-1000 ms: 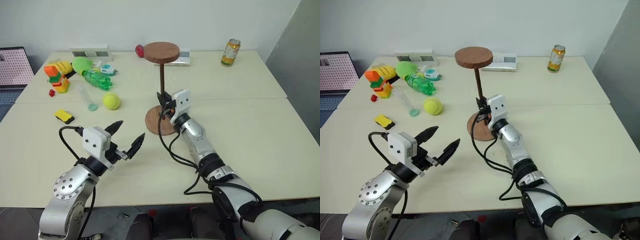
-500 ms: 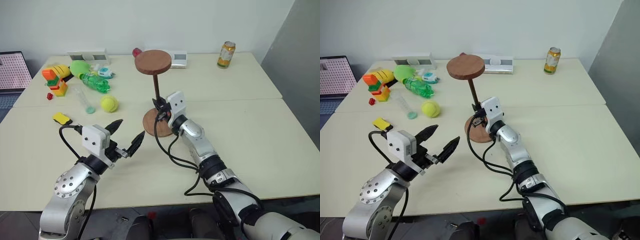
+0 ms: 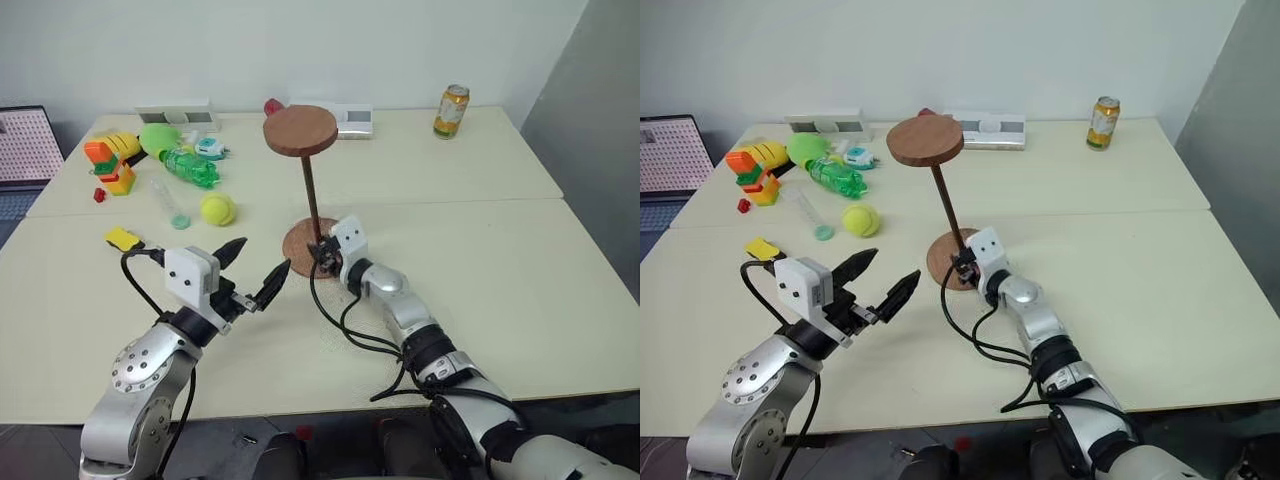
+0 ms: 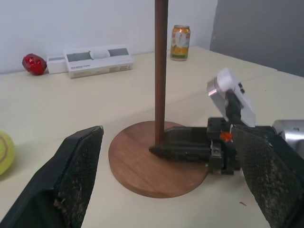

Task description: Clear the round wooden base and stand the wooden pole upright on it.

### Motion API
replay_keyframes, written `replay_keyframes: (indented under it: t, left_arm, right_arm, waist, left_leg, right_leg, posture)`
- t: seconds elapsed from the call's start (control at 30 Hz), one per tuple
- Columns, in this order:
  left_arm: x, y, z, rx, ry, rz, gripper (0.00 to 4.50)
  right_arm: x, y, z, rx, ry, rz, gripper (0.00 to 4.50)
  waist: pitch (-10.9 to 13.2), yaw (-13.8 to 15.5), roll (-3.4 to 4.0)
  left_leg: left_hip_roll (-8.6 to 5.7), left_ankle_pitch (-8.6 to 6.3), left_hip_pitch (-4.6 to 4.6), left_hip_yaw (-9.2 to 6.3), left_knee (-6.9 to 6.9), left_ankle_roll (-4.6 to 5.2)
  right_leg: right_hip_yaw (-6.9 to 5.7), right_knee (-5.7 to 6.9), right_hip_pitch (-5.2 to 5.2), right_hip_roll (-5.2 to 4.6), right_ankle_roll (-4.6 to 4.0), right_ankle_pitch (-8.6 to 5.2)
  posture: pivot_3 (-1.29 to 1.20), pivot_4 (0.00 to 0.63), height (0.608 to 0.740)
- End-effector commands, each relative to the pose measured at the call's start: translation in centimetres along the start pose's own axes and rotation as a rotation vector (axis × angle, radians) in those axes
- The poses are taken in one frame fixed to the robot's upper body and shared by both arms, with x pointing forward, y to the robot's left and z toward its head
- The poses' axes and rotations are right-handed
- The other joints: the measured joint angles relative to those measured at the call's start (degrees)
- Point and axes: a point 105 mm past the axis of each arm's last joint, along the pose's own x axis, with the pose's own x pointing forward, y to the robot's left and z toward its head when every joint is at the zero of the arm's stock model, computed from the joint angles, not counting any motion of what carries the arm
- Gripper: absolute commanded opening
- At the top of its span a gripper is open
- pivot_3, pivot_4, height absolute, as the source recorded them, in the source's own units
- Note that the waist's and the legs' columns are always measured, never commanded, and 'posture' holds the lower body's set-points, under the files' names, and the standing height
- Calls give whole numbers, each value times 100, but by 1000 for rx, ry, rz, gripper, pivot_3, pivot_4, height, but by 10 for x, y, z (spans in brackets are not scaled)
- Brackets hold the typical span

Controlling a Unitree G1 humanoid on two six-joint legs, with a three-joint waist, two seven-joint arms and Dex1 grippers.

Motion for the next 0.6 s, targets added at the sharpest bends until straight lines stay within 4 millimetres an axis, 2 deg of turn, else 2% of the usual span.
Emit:
replay_keyframes:
  t: [0.03,0.13,0.23,0.3,0.4,0.6]
  left_arm:
    - [1,2,10,16,-32,-1,4500]
    - [2,4,4,-3,8,-38,4500]
    - [0,12,3,8,66,-105,4500]
    - [-1,25,3,30,125,-148,4500]
    - [3,56,10,114,201,-190,4500]
    - [5,90,19,204,360,-293,4500]
  right_arm:
    - [-2,6,14,-29,-4,104,2747]
    - [-17,4,2,-63,94,197,3412]
    - [-34,-8,2,-93,139,226,4022]
    - [-48,-20,6,-111,164,229,4460]
    - [-70,-41,18,-145,184,216,4482]
    - [-112,-52,42,-177,202,268,4482]
  waist:
    - [0,2,0]
    - [0,18,0]
    - [0,36,0]
    - [2,37,1]
    - [5,76,4]
    - [25,63,7]
  left_leg:
    - [0,0,-2,0,-1,0]
    - [-1,0,-20,-2,1,0]
    - [-3,1,-39,-5,5,-1]
    - [-2,1,-42,-6,4,-1]
    - [-7,3,-64,-9,8,-5]
    - [-9,3,-81,-10,1,-5]
  right_leg:
    - [0,0,-2,0,0,0]
    - [-2,-3,-15,-1,0,0]
    - [-12,-6,-24,-3,0,0]
    - [-12,-7,-28,-3,0,0]
    - [-34,-10,-39,-3,0,0]
    - [-42,-34,-45,-2,0,-1]
  posture:
    - [0,150,740]
    - [0,150,740]
    - [0,150,740]
    - [0,150,740]
    - [0,150,740]
    - [0,150,740]
